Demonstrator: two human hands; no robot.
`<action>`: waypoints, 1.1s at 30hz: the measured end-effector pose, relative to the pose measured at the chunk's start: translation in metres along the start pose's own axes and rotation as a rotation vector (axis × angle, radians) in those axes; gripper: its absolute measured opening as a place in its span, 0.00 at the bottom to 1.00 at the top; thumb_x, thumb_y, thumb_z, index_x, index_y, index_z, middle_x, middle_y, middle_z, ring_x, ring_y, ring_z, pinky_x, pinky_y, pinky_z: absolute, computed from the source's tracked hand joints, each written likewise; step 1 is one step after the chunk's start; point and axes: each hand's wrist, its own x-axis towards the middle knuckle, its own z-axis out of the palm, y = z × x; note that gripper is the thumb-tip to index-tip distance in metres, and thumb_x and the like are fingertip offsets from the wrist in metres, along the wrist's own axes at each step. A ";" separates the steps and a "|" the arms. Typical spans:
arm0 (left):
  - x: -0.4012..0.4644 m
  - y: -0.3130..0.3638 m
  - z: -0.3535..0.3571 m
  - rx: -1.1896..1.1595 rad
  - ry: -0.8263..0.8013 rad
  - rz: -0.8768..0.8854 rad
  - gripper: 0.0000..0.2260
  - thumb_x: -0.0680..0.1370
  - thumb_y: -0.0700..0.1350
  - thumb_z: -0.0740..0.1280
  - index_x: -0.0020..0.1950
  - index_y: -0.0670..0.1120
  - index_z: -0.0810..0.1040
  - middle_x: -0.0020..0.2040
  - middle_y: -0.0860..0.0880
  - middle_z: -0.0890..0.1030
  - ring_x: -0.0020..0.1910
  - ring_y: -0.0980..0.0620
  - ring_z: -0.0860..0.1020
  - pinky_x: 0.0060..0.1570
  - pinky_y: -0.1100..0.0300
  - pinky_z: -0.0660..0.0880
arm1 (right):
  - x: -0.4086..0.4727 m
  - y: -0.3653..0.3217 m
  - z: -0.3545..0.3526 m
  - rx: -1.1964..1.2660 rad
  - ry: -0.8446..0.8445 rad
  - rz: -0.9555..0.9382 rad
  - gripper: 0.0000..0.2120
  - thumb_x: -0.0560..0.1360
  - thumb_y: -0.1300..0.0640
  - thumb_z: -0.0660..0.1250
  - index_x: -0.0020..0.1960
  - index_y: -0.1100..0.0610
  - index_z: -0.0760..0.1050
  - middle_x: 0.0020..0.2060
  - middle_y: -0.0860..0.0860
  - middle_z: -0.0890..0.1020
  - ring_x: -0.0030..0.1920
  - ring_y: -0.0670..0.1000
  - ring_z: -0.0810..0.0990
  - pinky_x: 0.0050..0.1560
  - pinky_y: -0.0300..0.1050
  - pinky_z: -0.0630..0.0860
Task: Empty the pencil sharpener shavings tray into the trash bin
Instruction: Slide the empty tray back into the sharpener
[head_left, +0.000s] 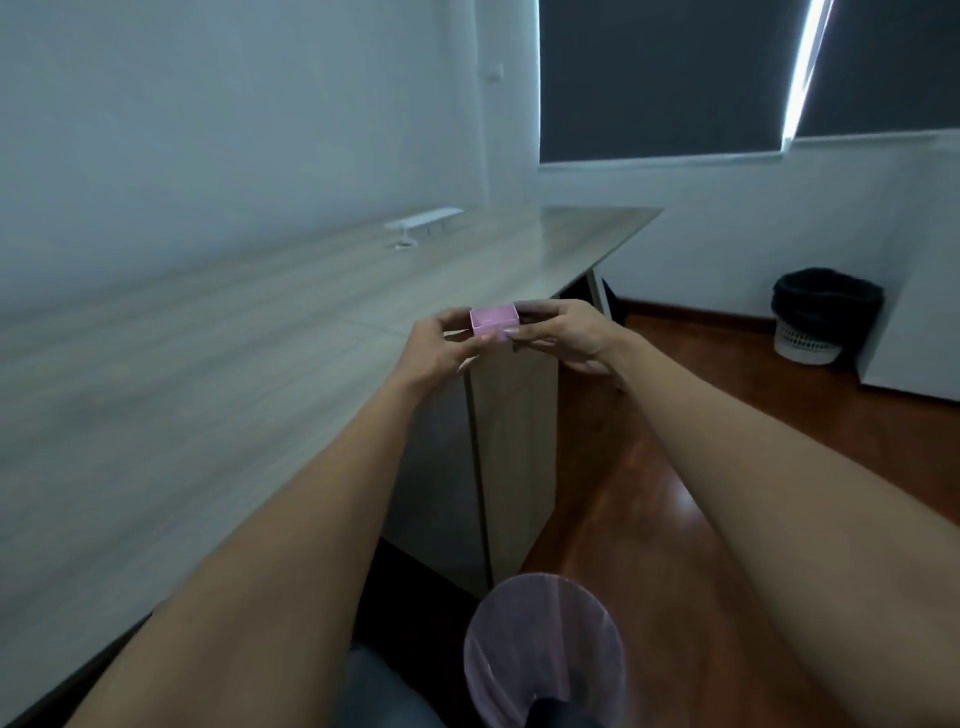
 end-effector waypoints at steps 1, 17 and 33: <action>0.000 0.011 -0.011 0.000 0.017 0.005 0.22 0.75 0.39 0.74 0.68 0.36 0.77 0.61 0.42 0.83 0.54 0.50 0.82 0.45 0.71 0.78 | 0.005 -0.011 0.010 -0.003 -0.014 -0.012 0.26 0.71 0.75 0.71 0.68 0.68 0.74 0.55 0.60 0.85 0.52 0.51 0.87 0.54 0.39 0.82; -0.099 0.087 -0.249 0.208 0.402 0.004 0.18 0.76 0.44 0.74 0.65 0.44 0.80 0.58 0.46 0.84 0.55 0.52 0.83 0.56 0.60 0.76 | 0.076 -0.077 0.265 -0.121 -0.523 -0.188 0.22 0.75 0.69 0.71 0.69 0.65 0.76 0.66 0.58 0.81 0.64 0.52 0.81 0.65 0.41 0.76; -0.260 0.078 -0.381 0.349 0.753 -0.145 0.17 0.75 0.49 0.75 0.61 0.46 0.81 0.57 0.48 0.85 0.55 0.53 0.83 0.57 0.60 0.77 | 0.059 -0.029 0.479 -0.193 -0.843 -0.204 0.15 0.75 0.64 0.74 0.60 0.54 0.80 0.61 0.55 0.84 0.60 0.51 0.82 0.66 0.44 0.75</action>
